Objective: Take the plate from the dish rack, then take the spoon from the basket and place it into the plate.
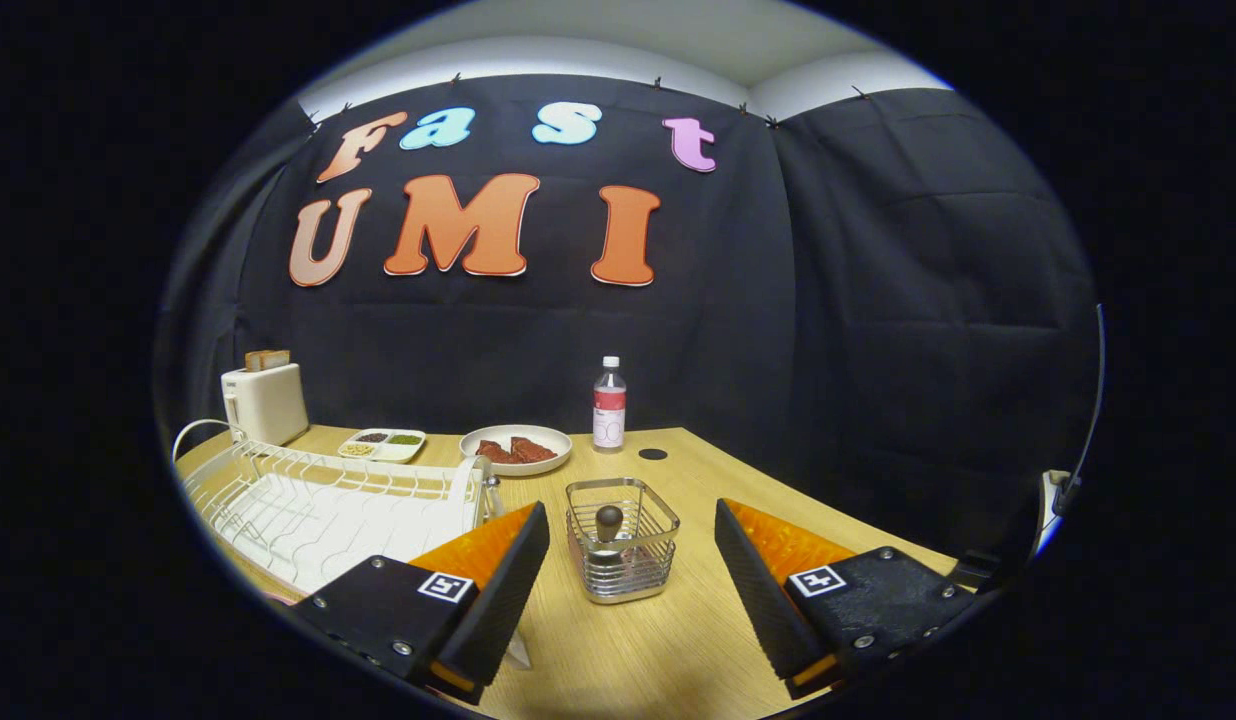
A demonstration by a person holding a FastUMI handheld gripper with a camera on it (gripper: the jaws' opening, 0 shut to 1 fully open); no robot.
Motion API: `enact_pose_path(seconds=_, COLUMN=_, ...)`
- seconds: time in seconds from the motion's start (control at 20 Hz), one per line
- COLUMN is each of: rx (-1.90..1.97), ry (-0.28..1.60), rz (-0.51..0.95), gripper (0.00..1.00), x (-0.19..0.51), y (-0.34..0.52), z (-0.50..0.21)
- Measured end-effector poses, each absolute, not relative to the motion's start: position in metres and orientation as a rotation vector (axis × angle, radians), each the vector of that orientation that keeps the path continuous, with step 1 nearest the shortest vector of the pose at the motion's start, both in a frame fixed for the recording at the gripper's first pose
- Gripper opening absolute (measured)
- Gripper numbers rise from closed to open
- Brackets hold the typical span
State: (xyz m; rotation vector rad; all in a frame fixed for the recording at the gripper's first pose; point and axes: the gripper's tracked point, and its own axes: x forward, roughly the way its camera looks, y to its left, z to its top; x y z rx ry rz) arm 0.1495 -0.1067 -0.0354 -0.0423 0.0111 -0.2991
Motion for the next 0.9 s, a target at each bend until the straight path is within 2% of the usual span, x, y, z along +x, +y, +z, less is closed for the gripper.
enact_pose_path(seconds=0.05, rx=-0.037, ry=0.018, rz=-0.296, gripper=0.98, x=0.158, y=-0.107, z=-0.039)
enact_pose_path(seconds=0.25, rx=-0.037, ry=0.045, rz=-0.281, gripper=0.76, x=0.181, y=-0.105, z=-0.052)
enact_pose_path(seconds=0.45, rx=-0.05, ry=0.014, rz=-0.266, gripper=0.39, x=0.192, y=-0.103, z=-0.046)
enact_pose_path(seconds=0.5, rx=-0.064, ry=0.019, rz=-0.267, gripper=0.14, x=0.192, y=-0.1, z=-0.046)
enact_pose_path(seconds=0.6, rx=-0.054, ry=0.016, rz=-0.266, gripper=0.06, x=0.192, y=-0.102, z=-0.045)
enact_pose_path(seconds=0.9, rx=-0.035, ry=-0.035, rz=-0.261, gripper=0.03, x=0.182, y=-0.104, z=-0.014)
